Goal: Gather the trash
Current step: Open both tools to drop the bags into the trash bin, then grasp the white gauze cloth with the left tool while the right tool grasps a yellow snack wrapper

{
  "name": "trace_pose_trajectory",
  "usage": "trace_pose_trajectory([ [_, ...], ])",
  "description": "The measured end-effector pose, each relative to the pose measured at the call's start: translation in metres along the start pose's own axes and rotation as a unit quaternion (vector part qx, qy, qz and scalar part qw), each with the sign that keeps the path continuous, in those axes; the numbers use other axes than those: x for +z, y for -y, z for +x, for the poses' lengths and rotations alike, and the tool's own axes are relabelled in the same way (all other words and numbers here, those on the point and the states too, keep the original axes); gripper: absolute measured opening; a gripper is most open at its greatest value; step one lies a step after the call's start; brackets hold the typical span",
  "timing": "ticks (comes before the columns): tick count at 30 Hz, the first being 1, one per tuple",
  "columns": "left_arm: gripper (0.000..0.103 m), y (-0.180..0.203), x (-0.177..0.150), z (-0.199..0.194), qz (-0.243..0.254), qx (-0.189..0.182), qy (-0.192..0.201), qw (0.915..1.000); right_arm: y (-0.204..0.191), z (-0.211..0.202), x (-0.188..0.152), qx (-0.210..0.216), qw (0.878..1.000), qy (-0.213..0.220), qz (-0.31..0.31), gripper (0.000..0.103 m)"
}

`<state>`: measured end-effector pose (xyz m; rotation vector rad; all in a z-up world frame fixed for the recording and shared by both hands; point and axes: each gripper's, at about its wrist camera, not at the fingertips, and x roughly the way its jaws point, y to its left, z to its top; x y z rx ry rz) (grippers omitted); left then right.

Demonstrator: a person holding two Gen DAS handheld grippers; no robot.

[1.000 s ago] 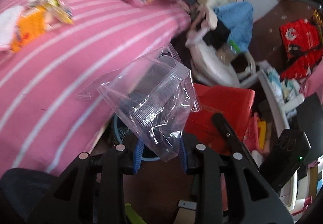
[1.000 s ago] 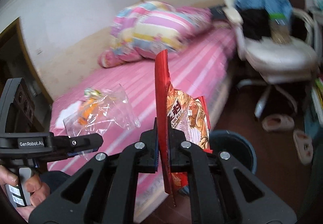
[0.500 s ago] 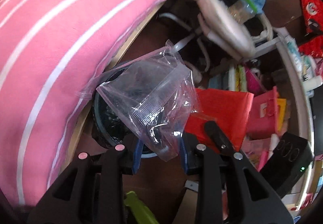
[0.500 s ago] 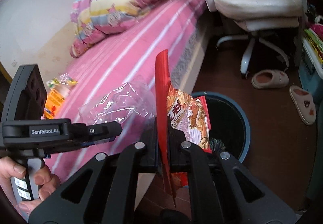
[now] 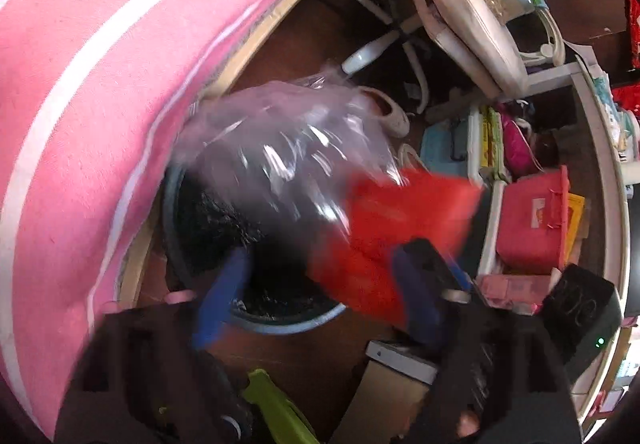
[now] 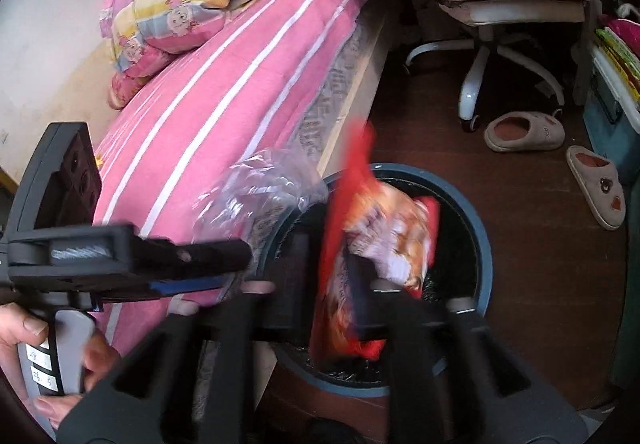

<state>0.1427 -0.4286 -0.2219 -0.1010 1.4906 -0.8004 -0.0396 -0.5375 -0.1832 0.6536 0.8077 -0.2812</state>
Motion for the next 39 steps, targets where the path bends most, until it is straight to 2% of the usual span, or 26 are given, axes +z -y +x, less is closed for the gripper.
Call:
trace_pose_trajectory([
  [1, 0.077, 0.002, 0.001, 0.002, 0.001, -0.002, -0.002, 1.0000, 0.002, -0.004, 0.000, -0.006, 1.000, 0.015, 0.006, 0.065],
  [3, 0.080, 0.002, 0.001, 0.003, -0.002, -0.007, -0.007, 0.9999, 0.004, -0.010, 0.000, -0.011, 0.999, 0.029, 0.015, 0.074],
  [11, 0.081, -0.005, -0.002, -0.014, -0.023, -0.020, 0.010, 0.9995, -0.003, -0.022, 0.002, -0.010, 1.000, 0.024, 0.003, 0.074],
  [18, 0.081, -0.008, -0.013, -0.044, -0.043, -0.034, 0.042, 0.9976, -0.029, -0.045, 0.004, 0.001, 0.999, 0.031, -0.028, 0.076],
  [22, 0.081, -0.004, -0.026, -0.082, -0.041, -0.041, 0.088, 0.9945, -0.053, -0.065, 0.009, 0.019, 0.998, 0.041, -0.045, 0.081],
  [24, 0.082, -0.003, -0.034, -0.108, -0.038, -0.041, 0.124, 0.9907, -0.071, -0.077, 0.011, 0.035, 0.997, 0.047, -0.056, 0.083],
  [27, 0.083, -0.007, -0.048, -0.147, -0.046, -0.054, 0.181, 0.9809, -0.103, -0.094, 0.014, 0.060, 0.994, 0.051, -0.079, 0.086],
  [28, 0.083, -0.011, -0.053, -0.164, -0.053, -0.061, 0.206, 0.9752, -0.111, -0.098, 0.015, 0.064, 0.993, 0.054, -0.088, 0.087],
  [29, 0.083, -0.018, -0.061, -0.187, -0.060, -0.070, 0.237, 0.9671, -0.126, -0.105, 0.015, 0.075, 0.991, 0.056, -0.099, 0.087],
  [33, 0.088, -0.051, -0.092, -0.260, -0.085, -0.089, 0.319, 0.9398, -0.178, -0.121, 0.014, 0.108, 0.982, 0.072, -0.138, 0.090],
  [39, 0.089, -0.129, -0.129, -0.333, -0.143, -0.051, 0.367, 0.9178, -0.264, -0.115, 0.013, 0.143, 0.966, 0.070, -0.205, 0.091],
])
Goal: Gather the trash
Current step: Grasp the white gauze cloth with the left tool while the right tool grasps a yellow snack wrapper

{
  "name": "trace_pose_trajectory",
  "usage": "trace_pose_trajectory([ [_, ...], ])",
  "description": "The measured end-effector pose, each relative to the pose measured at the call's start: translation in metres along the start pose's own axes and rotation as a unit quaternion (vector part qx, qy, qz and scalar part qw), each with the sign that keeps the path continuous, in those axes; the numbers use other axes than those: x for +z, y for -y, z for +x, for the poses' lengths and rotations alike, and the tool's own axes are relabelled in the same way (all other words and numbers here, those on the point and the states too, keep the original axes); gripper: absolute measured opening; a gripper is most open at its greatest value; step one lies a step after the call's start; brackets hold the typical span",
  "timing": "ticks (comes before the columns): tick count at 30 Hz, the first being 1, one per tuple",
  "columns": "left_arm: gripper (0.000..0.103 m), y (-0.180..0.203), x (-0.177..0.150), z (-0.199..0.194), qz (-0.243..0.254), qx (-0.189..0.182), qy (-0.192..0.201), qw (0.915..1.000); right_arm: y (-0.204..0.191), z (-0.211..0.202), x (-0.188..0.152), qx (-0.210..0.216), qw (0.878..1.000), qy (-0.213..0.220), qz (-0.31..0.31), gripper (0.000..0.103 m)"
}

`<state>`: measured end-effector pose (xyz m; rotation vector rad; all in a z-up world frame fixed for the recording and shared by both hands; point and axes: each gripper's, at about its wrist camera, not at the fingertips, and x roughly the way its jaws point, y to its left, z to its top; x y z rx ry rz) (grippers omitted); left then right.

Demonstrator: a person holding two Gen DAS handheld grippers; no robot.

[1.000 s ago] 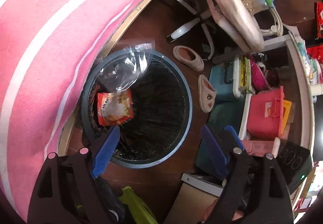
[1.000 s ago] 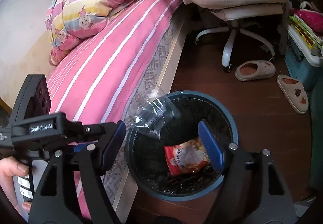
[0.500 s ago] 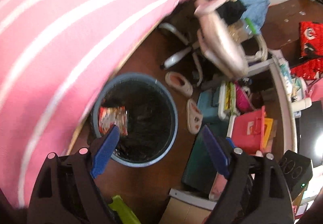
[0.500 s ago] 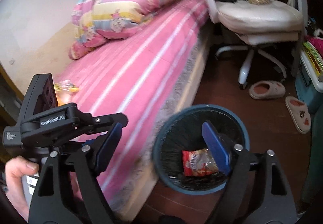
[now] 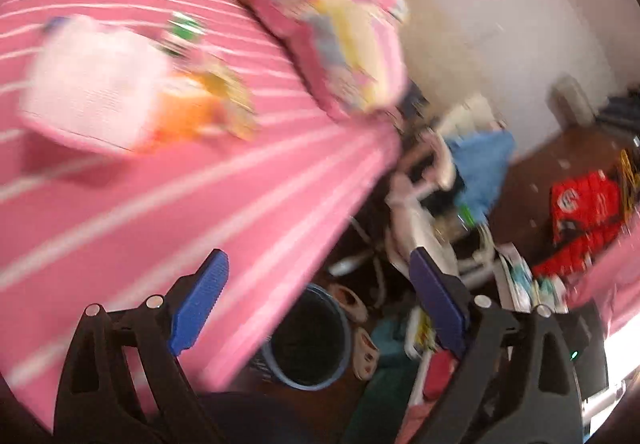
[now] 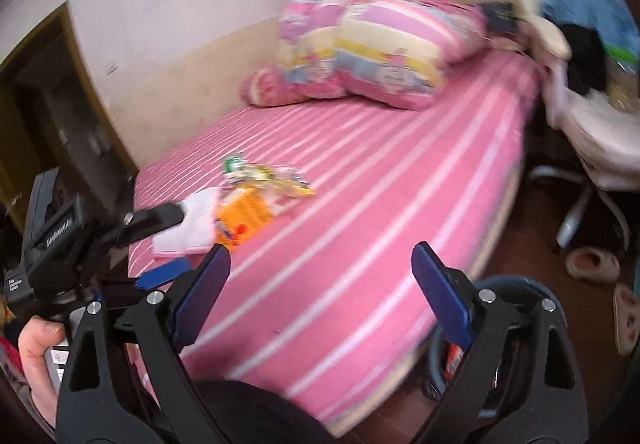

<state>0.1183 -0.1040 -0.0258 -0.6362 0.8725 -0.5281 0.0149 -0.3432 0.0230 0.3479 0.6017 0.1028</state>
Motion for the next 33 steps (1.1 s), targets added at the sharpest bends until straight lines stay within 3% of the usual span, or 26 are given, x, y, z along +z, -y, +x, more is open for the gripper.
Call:
trace_pose_trajectory([
  [5, 0.089, -0.071, 0.030, -0.042, -0.025, 0.082, 0.052, 0.9949, -0.052, 0.045, 0.022, 0.002, 0.999, 0.013, -0.051, 0.092],
  [11, 0.089, -0.129, 0.072, -0.047, -0.043, 0.129, 0.064, 0.9887, -0.086, 0.114, 0.038, 0.006, 0.998, 0.019, -0.067, 0.092],
  [16, 0.089, -0.132, 0.106, -0.028, 0.003, 0.171, 0.063, 0.9833, -0.095, 0.168, 0.042, 0.000, 0.996, 0.015, -0.088, 0.092],
  [21, 0.089, -0.122, 0.130, 0.007, 0.065, 0.221, 0.039, 0.9724, -0.089, 0.207, 0.045, -0.003, 0.996, -0.001, -0.085, 0.092],
  [25, 0.089, -0.116, 0.136, 0.034, 0.116, 0.262, 0.006, 0.9581, -0.094, 0.227, 0.050, -0.001, 0.994, 0.005, -0.108, 0.092],
  [31, 0.088, -0.125, 0.141, 0.057, 0.122, 0.281, -0.018, 0.9516, -0.109, 0.260, 0.057, 0.003, 0.989, 0.006, -0.145, 0.092],
  [33, 0.083, -0.130, 0.142, 0.054, 0.111, 0.278, -0.016, 0.9540, -0.112, 0.271, 0.058, 0.000, 0.989, -0.002, -0.150, 0.092],
])
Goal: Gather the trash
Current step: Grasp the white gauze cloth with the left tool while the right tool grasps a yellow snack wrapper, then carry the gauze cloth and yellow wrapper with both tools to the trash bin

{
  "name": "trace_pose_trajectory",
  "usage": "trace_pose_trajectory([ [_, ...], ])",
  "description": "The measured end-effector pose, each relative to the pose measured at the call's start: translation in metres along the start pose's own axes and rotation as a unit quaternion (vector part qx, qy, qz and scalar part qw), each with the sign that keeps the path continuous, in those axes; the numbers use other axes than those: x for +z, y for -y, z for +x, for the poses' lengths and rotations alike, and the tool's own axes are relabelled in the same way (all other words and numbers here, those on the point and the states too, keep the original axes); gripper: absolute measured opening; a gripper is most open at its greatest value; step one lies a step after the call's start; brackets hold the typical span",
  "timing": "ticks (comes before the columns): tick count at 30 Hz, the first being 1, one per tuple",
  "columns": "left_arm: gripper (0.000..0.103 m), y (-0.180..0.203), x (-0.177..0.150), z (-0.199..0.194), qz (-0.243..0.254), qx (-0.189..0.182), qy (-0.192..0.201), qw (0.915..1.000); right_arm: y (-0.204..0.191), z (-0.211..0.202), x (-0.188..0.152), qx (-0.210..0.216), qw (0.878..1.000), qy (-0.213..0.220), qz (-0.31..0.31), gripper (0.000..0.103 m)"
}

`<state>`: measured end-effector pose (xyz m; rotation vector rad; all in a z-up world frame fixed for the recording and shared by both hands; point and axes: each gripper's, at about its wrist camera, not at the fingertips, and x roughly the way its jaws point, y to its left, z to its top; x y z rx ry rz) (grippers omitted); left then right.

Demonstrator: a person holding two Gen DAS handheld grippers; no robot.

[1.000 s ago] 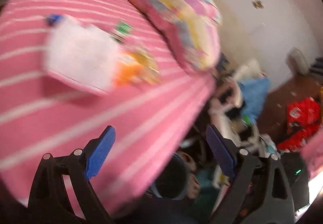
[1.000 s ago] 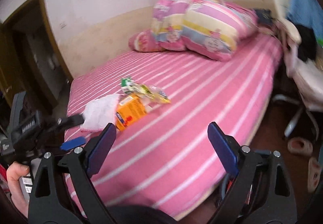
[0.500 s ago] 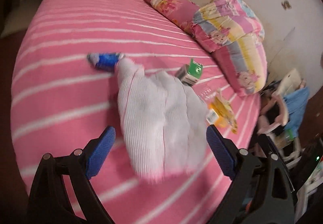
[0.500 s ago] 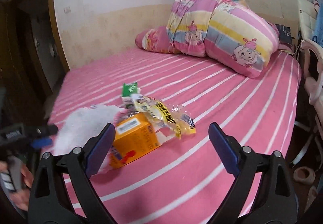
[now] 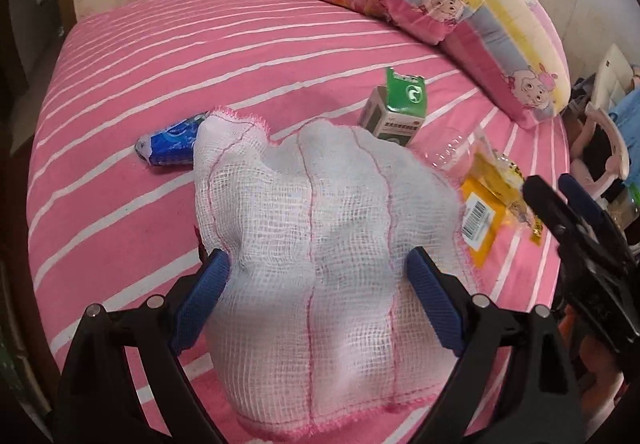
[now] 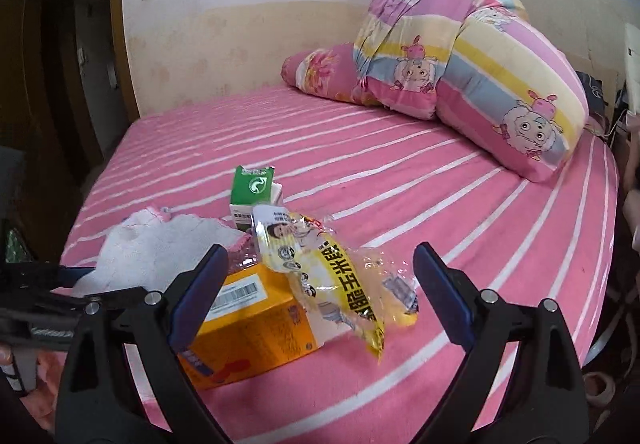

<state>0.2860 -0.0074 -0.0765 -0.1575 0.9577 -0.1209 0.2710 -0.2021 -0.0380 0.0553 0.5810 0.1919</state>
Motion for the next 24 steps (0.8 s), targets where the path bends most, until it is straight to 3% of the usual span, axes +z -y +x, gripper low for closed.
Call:
trace_pose_trajectory([
  [2, 0.076, -0.005, 0.001, 0.000, -0.010, -0.004, 0.000, 0.9999, -0.001, 0.009, 0.001, -0.002, 1.000, -0.009, -0.003, 0.092],
  [4, 0.071, -0.010, 0.001, -0.001, -0.019, -0.009, -0.001, 0.9998, 0.001, 0.015, 0.000, 0.000, 1.000, -0.021, 0.001, 0.086],
  [6, 0.067, -0.012, 0.000, -0.002, -0.024, -0.016, -0.002, 0.9996, 0.006, 0.020, -0.001, 0.003, 0.999, -0.037, 0.012, 0.063],
  [8, 0.060, -0.012, -0.001, -0.005, -0.023, -0.023, 0.000, 0.9995, 0.011, 0.024, -0.002, 0.004, 0.998, -0.052, 0.024, 0.050],
  [9, 0.053, -0.013, -0.002, -0.009, -0.024, -0.031, 0.003, 0.9992, 0.012, 0.025, -0.003, 0.000, 0.998, -0.056, 0.025, 0.038],
  [13, 0.028, -0.015, -0.002, -0.020, -0.033, -0.053, 0.013, 0.9980, 0.013, 0.022, -0.003, -0.010, 0.999, -0.047, 0.019, 0.033],
  [14, 0.026, -0.019, -0.003, -0.023, -0.038, -0.060, 0.017, 0.9974, 0.014, 0.021, -0.003, -0.012, 0.999, -0.045, 0.019, 0.027],
  [15, 0.022, -0.020, -0.003, -0.025, -0.042, -0.065, 0.020, 0.9968, 0.014, 0.021, -0.003, -0.013, 0.999, -0.046, 0.019, 0.015],
  [19, 0.012, -0.033, -0.004, -0.038, -0.070, -0.086, 0.043, 0.9929, 0.020, 0.014, -0.002, -0.015, 0.998, -0.038, 0.037, 0.015],
  [24, 0.012, -0.050, -0.004, -0.063, -0.101, -0.107, 0.086, 0.9854, 0.026, -0.002, 0.002, -0.024, 0.998, -0.013, 0.055, 0.015],
])
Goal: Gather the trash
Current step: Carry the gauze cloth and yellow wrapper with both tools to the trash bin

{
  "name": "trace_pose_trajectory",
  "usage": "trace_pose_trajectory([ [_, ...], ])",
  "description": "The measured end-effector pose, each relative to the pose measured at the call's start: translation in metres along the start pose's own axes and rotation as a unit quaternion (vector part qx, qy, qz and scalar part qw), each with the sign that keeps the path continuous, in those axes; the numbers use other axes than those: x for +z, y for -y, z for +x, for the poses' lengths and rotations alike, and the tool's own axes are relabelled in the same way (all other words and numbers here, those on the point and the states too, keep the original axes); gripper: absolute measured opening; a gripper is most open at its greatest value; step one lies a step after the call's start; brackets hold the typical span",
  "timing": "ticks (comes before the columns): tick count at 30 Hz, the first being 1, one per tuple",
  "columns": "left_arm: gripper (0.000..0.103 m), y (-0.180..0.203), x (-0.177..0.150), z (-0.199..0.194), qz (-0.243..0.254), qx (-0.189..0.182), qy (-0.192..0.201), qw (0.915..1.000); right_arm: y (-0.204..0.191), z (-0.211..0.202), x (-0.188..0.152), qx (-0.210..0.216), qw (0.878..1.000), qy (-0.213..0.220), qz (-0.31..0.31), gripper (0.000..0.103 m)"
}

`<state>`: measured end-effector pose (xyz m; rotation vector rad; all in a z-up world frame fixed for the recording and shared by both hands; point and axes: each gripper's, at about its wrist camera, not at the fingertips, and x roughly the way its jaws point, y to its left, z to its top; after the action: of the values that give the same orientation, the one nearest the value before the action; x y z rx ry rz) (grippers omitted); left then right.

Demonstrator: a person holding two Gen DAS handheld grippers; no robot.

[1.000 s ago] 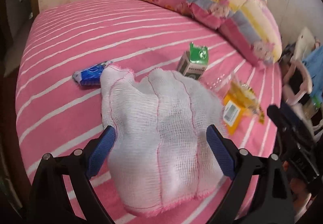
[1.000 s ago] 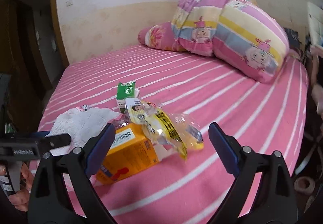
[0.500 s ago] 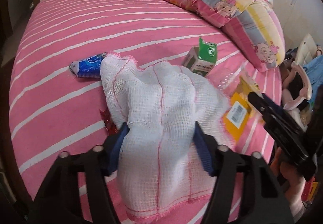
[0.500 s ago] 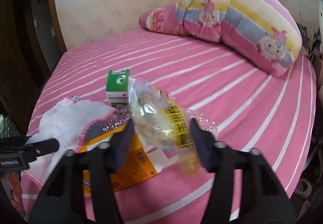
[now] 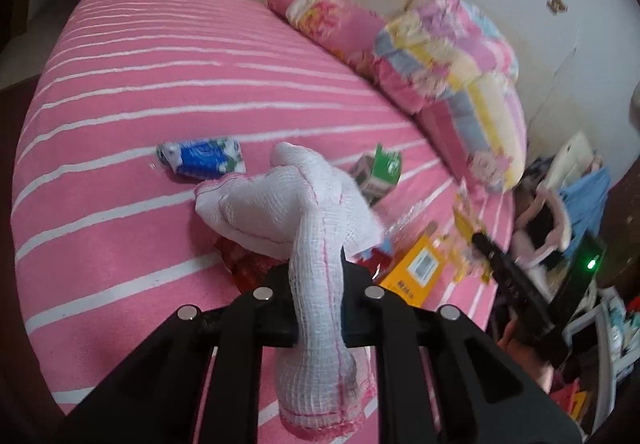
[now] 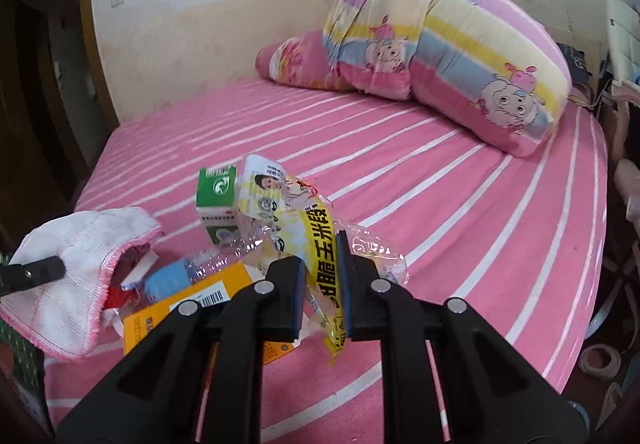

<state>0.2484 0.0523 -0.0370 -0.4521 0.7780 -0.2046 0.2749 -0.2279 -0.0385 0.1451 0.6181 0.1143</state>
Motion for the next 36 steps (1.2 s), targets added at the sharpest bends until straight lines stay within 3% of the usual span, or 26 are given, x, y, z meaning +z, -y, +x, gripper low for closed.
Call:
trace_pose_trajectory([
  [9, 0.012, -0.008, -0.003, -0.050, -0.052, -0.026, 0.068, 0.9960, 0.008, -0.051, -0.006, 0.014, 0.999, 0.025, 0.018, 0.015],
  [16, 0.012, 0.021, -0.034, -0.082, -0.052, -0.040, 0.097, 0.9931, 0.006, -0.093, -0.019, 0.046, 0.998, 0.034, 0.031, 0.015],
  [25, 0.012, 0.068, -0.094, -0.100, -0.051, -0.083, 0.068, 0.9930, -0.007, -0.165, -0.050, 0.092, 0.994, 0.051, 0.035, 0.015],
  [30, 0.012, 0.100, -0.119, -0.122, -0.031, -0.092, 0.061, 0.9933, 0.015, -0.220, -0.065, 0.118, 0.984, 0.078, 0.103, 0.015],
  [36, 0.012, 0.143, -0.140, -0.140, -0.019, -0.151, 0.048, 0.9873, 0.050, -0.284, -0.090, 0.119, 0.976, 0.099, 0.156, 0.015],
])
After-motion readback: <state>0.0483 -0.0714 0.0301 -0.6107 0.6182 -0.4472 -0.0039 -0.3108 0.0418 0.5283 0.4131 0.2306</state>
